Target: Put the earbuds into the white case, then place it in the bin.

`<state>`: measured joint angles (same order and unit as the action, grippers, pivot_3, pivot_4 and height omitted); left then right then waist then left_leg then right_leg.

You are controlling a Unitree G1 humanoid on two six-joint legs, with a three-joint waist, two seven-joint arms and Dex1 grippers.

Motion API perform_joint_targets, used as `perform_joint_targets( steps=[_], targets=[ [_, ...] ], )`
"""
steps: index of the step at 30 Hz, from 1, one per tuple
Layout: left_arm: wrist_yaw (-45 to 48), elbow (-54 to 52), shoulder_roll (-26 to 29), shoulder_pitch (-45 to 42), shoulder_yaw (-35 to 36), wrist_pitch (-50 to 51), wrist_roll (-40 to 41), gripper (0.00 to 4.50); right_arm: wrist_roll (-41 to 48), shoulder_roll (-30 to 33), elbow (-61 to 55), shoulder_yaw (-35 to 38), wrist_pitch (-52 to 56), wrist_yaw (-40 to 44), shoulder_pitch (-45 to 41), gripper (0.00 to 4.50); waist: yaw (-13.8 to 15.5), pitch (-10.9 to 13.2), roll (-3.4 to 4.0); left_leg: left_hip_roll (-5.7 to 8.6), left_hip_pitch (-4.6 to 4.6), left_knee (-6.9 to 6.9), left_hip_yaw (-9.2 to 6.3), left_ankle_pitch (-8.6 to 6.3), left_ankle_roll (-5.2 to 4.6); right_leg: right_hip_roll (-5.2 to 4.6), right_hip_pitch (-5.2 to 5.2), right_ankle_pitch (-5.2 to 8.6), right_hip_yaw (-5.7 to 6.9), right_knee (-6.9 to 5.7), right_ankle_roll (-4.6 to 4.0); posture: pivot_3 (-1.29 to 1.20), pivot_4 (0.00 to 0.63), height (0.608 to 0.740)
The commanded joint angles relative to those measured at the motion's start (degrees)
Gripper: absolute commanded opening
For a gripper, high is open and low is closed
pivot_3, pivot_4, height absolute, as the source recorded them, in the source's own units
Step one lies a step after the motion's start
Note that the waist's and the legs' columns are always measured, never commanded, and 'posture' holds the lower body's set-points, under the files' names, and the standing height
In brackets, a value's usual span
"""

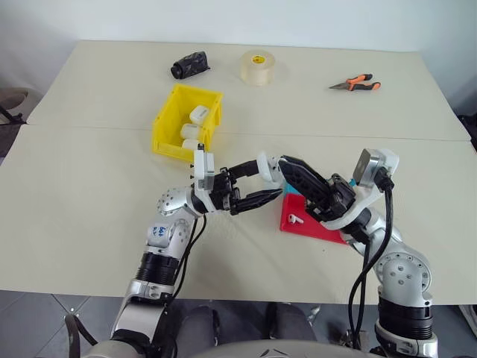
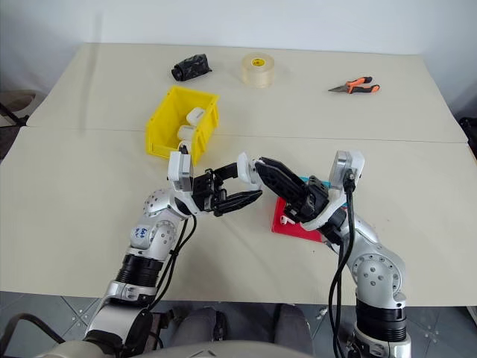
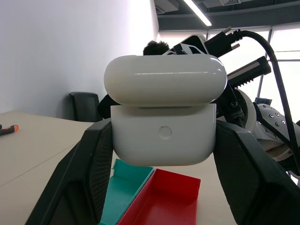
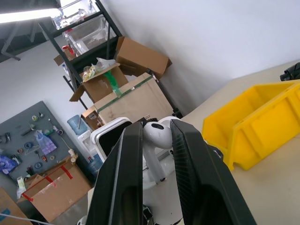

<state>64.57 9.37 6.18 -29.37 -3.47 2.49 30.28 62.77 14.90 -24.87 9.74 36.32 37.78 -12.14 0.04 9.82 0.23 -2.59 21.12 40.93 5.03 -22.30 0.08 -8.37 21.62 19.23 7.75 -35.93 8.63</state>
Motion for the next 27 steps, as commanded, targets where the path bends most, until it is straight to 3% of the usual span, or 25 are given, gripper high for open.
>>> perform_joint_targets(
  steps=[1, 27],
  targets=[
    [0.1, -2.7, -1.0, -0.8, -1.0, -0.7, 0.4, 2.8, 1.7, -0.3, -3.5, -1.0, -0.6, -0.6, -0.3, 0.71, 0.0, 0.0, 0.0, 0.0, 0.0, 0.0, 0.0, 0.0, 0.0, 0.0, 0.0, 0.0, 0.0, 0.0, 0.0, 0.0, 0.15, 0.74],
    [-1.9, -2.5, -2.8, -2.3, 1.0, -0.8, 1.6, 2.8, 0.6, 0.5, -2.7, -2.8, -3.6, -0.7, 4.6, 0.71, 0.0, 0.0, 0.0, 0.0, 0.0, -0.01, 0.0, 0.0, 0.0, 0.0, 0.0, 0.0, 0.0, 0.01, 0.0, 0.0, 0.15, 0.74]
  ],
)
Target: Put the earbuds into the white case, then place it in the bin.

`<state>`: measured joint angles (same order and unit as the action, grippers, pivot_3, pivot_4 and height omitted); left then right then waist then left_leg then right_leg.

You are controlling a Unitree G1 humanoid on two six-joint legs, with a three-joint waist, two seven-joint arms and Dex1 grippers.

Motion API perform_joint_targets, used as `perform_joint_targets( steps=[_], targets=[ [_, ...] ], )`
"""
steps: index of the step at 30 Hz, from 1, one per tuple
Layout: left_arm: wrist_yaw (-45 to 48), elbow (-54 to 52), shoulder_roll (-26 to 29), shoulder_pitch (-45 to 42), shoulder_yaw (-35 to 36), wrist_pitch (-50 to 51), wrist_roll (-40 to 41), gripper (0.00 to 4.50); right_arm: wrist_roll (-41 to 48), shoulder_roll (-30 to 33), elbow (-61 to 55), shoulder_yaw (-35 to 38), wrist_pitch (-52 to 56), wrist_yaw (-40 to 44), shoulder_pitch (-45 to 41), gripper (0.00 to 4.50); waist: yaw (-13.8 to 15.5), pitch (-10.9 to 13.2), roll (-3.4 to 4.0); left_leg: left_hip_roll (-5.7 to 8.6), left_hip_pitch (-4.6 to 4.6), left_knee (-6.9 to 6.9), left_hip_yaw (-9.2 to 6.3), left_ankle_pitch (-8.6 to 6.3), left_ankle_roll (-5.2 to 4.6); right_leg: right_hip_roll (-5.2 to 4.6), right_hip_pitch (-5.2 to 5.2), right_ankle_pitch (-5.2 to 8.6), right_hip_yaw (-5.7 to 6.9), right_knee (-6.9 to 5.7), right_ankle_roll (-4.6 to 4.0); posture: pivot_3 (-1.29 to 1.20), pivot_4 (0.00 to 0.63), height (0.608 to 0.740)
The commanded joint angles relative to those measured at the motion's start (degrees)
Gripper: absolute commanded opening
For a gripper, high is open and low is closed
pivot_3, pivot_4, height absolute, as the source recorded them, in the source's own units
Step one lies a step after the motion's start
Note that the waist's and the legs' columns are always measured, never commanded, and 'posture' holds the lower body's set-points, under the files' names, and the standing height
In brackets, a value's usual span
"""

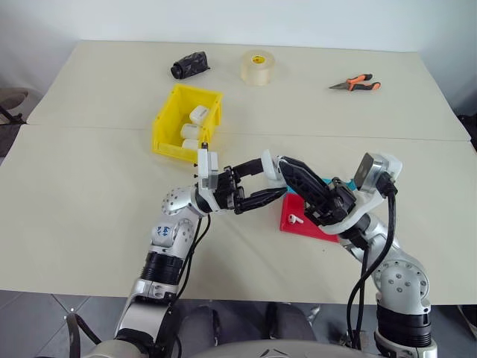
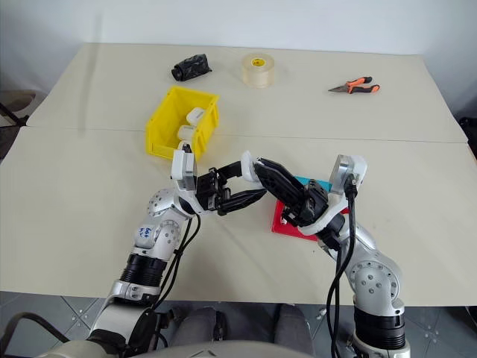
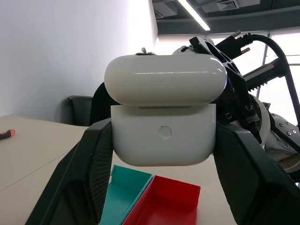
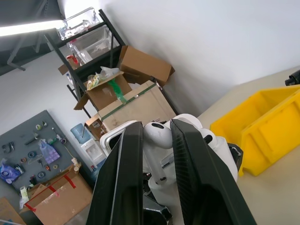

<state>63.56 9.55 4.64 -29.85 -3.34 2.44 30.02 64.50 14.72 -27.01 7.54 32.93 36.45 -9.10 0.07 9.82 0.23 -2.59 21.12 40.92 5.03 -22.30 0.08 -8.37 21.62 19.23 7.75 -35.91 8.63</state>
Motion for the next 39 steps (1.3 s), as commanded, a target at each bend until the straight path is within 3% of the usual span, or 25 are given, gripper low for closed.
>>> perform_joint_targets(
  steps=[1, 17, 39],
  targets=[
    [-1.0, -2.7, -1.3, -1.9, 0.9, -0.7, 1.9, 2.8, -1.3, 0.8, -0.4, -0.8, -0.4, 0.8, 1.7, 0.71, 0.0, 0.0, 0.0, 0.0, 0.0, 0.0, 0.0, 0.0, 0.0, 0.0, 0.0, 0.0, 0.0, 0.0, 0.0, 0.0, 0.15, 0.74],
    [-0.4, -3.0, -1.8, -1.3, 0.3, -1.3, 1.4, 2.8, -0.9, -2.2, 0.1, -2.6, -2.6, -1.9, -2.6, 0.71, 0.0, 0.0, 0.0, 0.0, 0.0, 0.01, 0.0, 0.0, 0.0, 0.0, 0.0, 0.0, 0.0, 0.0, 0.0, 0.0, 0.15, 0.74],
    [-2.2, -4.1, -2.1, -2.1, 1.8, -0.8, 1.8, 2.8, -5.9, -0.5, 2.3, -3.7, -3.5, -0.7, 2.0, 0.71, 0.0, 0.0, 0.0, 0.0, 0.0, 0.0, 0.0, 0.0, 0.0, 0.0, 0.0, 0.0, 0.0, 0.01, 0.0, 0.0, 0.15, 0.74]
  ],
)
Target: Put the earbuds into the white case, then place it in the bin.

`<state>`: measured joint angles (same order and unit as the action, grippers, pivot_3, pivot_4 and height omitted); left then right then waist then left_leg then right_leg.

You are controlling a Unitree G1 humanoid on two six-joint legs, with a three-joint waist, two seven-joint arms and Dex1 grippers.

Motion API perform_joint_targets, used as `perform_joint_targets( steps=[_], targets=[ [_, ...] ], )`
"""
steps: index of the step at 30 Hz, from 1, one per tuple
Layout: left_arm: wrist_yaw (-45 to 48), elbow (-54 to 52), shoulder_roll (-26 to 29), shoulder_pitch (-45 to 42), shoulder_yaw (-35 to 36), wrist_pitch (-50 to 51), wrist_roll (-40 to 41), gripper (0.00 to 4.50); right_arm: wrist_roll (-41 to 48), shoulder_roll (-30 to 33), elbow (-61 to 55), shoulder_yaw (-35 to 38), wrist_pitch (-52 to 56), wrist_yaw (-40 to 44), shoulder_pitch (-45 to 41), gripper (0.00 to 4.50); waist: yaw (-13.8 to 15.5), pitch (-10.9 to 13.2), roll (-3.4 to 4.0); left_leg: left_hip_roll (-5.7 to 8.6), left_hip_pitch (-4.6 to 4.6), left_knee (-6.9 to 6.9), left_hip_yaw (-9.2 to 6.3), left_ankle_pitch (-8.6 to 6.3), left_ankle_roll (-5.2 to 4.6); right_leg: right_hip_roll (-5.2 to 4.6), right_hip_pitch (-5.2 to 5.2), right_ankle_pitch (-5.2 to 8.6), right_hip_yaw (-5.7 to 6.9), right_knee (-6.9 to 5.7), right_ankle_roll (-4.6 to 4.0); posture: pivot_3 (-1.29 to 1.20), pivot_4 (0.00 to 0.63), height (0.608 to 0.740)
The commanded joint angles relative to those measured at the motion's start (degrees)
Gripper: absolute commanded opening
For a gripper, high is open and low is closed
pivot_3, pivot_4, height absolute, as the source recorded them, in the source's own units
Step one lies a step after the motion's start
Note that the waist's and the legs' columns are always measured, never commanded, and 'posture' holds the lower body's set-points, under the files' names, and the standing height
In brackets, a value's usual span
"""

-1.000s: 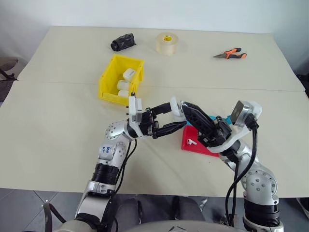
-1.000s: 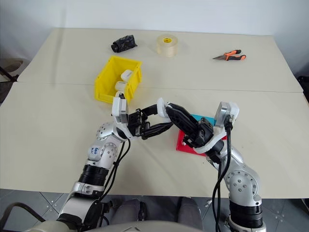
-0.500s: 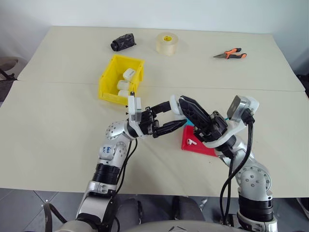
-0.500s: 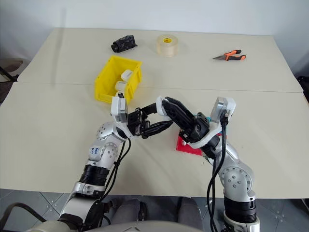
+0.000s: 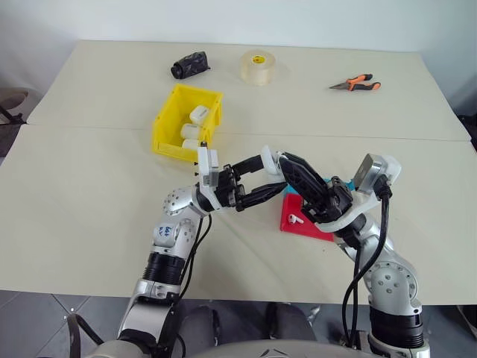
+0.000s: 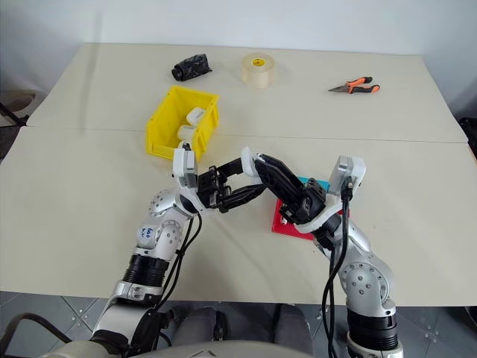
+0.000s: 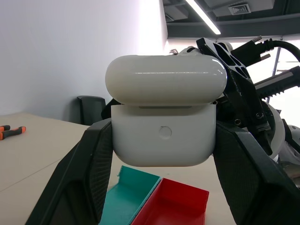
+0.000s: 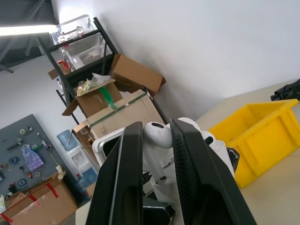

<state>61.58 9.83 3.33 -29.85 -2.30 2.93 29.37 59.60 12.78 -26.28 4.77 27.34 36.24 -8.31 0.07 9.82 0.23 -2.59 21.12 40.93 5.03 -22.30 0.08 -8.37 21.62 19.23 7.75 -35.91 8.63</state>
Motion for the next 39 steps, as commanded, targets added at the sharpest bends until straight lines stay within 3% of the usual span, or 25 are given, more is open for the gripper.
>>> perform_joint_targets(
  steps=[1, 6, 12, 16, 25, 35, 39],
  targets=[
    [0.2, -4.7, -0.2, -1.6, 0.7, -1.3, 2.3, 2.8, -1.0, 2.1, 1.4, -0.1, 2.0, -0.6, 0.6, 0.71, 0.0, 0.0, 0.0, 0.0, 0.0, 0.0, 0.0, 0.0, 0.0, 0.0, 0.0, 0.0, 0.0, 0.0, 0.0, 0.0, 0.15, 0.74],
    [2.7, -6.7, 4.3, 2.3, 0.5, -1.4, 1.5, 2.8, -1.9, 12.6, 4.9, 5.7, 2.9, 4.6, -2.3, 0.71, 0.2, 0.0, -0.02, 0.0, -0.01, 0.0, 0.01, 0.0, 0.0, 0.0, 0.0, 0.0, -0.02, 0.01, 0.0, 0.0, 0.15, 0.74],
    [4.6, -11.4, 8.3, 9.1, 0.0, -1.6, 1.6, 2.8, -9.3, 27.4, 19.1, 6.9, 2.4, 18.1, -7.9, 0.71, 0.1, 0.0, -0.01, -0.02, -0.03, -0.04, 0.08, 0.0, 0.0, 0.0, -0.01, 0.0, -0.06, 0.06, 0.0, 0.0, 0.15, 0.74],
    [3.4, -15.1, 8.0, 13.0, -1.2, -2.3, 1.2, 2.8, -26.0, 33.9, 33.6, -2.8, -7.6, 28.8, -18.2, 0.71, -0.2, 0.0, -0.01, -0.06, -0.05, -0.02, 0.1, 0.0, 0.0, 0.0, 0.0, 0.0, -0.06, 0.06, 0.0, 0.0, 0.15, 0.74],
    [0.8, -17.7, 7.1, 15.1, -3.0, -4.0, 0.1, 2.8, -45.0, 32.5, 60.6, -15.9, -17.6, 42.8, -38.3, 0.71, -0.1, 0.0, 0.0, -0.05, -0.01, -0.02, 0.08, 0.0, 0.0, -0.02, 0.01, 0.0, 0.01, 0.08, 0.0, 0.0, 0.15, 0.74],
    [-1.5, -18.5, 7.4, 15.9, -3.3, -5.9, -0.1, 2.8, -52.3, 32.3, 69.0, -16.9, -21.5, 46.6, -41.0, 0.71, -0.3, 0.0, 0.0, -0.07, 0.0, 0.0, 0.09, 0.0, 0.0, -0.04, 0.0, 0.0, 0.03, 0.07, 0.0, 0.0, 0.15, 0.74],
    [-1.7, -18.3, 7.2, 15.8, -3.8, -6.2, 0.0, 2.8, -52.8, 31.4, 69.9, -15.5, -21.3, 43.8, -40.8, 0.71, -0.2, 0.0, 0.0, -0.07, 0.01, 0.01, 0.08, 0.0, 0.0, -0.04, 0.0, 0.0, 0.03, 0.06, 0.0, 0.0, 0.15, 0.74]
  ],
)
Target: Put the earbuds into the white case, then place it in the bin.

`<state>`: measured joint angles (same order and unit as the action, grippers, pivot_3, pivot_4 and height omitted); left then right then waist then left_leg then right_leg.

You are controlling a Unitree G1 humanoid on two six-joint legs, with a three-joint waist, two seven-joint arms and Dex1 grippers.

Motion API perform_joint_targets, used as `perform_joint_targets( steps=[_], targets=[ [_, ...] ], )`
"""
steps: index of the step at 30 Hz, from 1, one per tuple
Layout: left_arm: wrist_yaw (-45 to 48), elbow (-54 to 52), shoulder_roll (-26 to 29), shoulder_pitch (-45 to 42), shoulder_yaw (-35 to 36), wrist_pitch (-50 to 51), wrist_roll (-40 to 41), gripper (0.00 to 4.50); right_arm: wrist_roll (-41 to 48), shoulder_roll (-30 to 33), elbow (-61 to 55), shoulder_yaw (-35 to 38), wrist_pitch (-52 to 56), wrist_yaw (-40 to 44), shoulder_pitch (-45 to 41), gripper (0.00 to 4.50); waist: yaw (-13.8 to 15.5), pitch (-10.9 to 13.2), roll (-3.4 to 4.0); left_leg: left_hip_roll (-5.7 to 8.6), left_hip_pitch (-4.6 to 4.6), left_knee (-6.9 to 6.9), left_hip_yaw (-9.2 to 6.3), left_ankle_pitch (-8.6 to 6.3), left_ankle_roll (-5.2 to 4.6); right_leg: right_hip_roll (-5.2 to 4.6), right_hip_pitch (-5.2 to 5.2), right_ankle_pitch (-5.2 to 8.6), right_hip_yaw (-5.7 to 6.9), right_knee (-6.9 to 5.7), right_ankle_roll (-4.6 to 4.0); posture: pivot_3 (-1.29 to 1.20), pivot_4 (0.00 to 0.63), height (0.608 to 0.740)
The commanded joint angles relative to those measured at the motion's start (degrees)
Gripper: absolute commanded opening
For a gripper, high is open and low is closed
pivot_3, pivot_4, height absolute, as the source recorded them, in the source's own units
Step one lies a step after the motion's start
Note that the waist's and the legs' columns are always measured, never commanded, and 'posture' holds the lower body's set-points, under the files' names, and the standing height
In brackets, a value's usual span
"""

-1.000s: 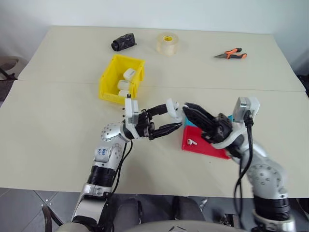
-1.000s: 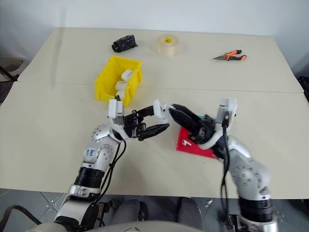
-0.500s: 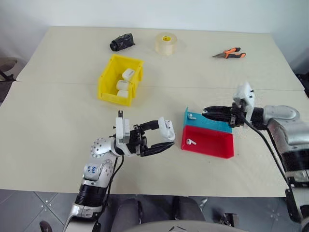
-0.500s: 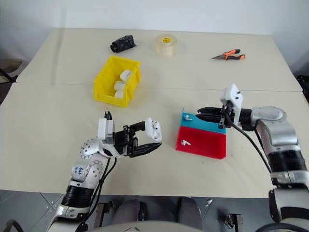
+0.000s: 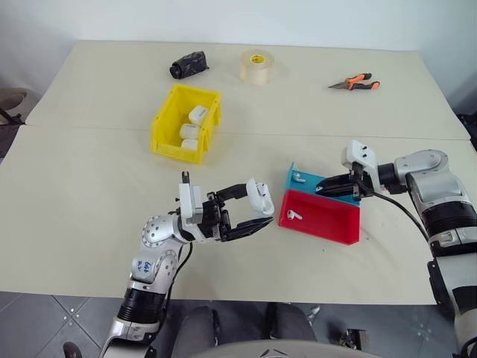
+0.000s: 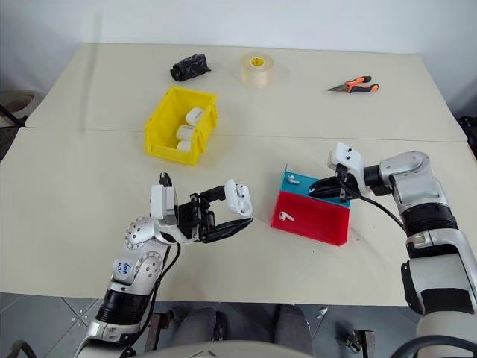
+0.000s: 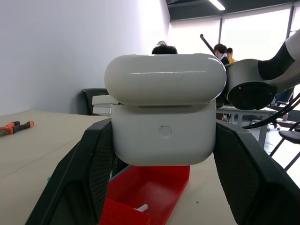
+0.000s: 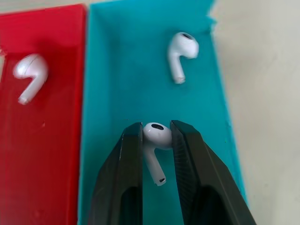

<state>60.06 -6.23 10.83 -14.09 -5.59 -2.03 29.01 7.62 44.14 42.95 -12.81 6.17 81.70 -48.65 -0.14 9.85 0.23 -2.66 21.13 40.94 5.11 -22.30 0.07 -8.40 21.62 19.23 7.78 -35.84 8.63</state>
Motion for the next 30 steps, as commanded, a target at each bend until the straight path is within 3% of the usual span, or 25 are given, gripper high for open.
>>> perform_joint_targets(
  steps=[1, 2, 5, 14, 30],
  targets=[
    [-0.2, -2.2, -0.3, -0.1, -0.6, -1.2, 0.4, 2.8, -0.7, -0.2, 0.8, 2.3, 0.8, -2.1, -0.5, 0.71, 0.1, 0.0, 0.0, 0.0, 0.0, 0.0, 0.0, 0.0, 0.0, 0.0, 0.0, 0.0, 0.0, 0.0, 0.0, 0.0, 0.15, 0.74],
    [-0.2, -2.1, -0.3, -0.2, -0.7, -1.2, 0.4, 2.8, -0.7, -0.3, 0.7, 2.3, 1.1, -2.0, -0.4, 0.71, 0.1, 0.0, 0.0, 0.0, 0.0, 0.01, -0.01, 0.0, 0.0, 0.0, 0.0, 0.0, 0.0, 0.0, 0.0, 0.0, 0.15, 0.74],
    [0.0, -2.0, -0.1, -0.7, -0.7, -0.9, 0.7, 2.8, -0.4, -0.6, -0.2, 2.5, 1.6, -1.5, 0.2, 1.55, 0.1, 0.0, 0.0, 0.0, 0.0, 0.0, 0.0, 0.0, 0.0, 0.0, 0.0, 0.0, 0.0, 0.0, 0.0, 0.0, 0.15, 0.74],
    [0.4, -2.0, 0.6, -1.2, -0.6, -0.4, 1.3, 2.8, -1.0, 1.6, -6.5, 2.5, 3.2, 3.3, -0.2, 4.48, 0.0, 0.0, 0.01, 0.0, 0.0, 0.0, 0.0, 0.0, 0.0, 0.0, 0.0, 0.0, 0.0, 0.0, 0.0, 0.0, 0.15, 0.74],
    [-0.4, -0.5, -0.9, -2.3, -1.2, -1.2, 0.6, 2.8, -17.0, 2.8, -16.6, -8.8, 16.7, 2.6, -7.4, 4.48, 0.0, 0.0, 0.01, 0.01, 0.02, 0.0, 0.0, 0.0, 0.0, 0.0, 0.02, 0.0, 0.0, 0.0, 0.0, 0.0, 0.15, 0.74]
  ],
)
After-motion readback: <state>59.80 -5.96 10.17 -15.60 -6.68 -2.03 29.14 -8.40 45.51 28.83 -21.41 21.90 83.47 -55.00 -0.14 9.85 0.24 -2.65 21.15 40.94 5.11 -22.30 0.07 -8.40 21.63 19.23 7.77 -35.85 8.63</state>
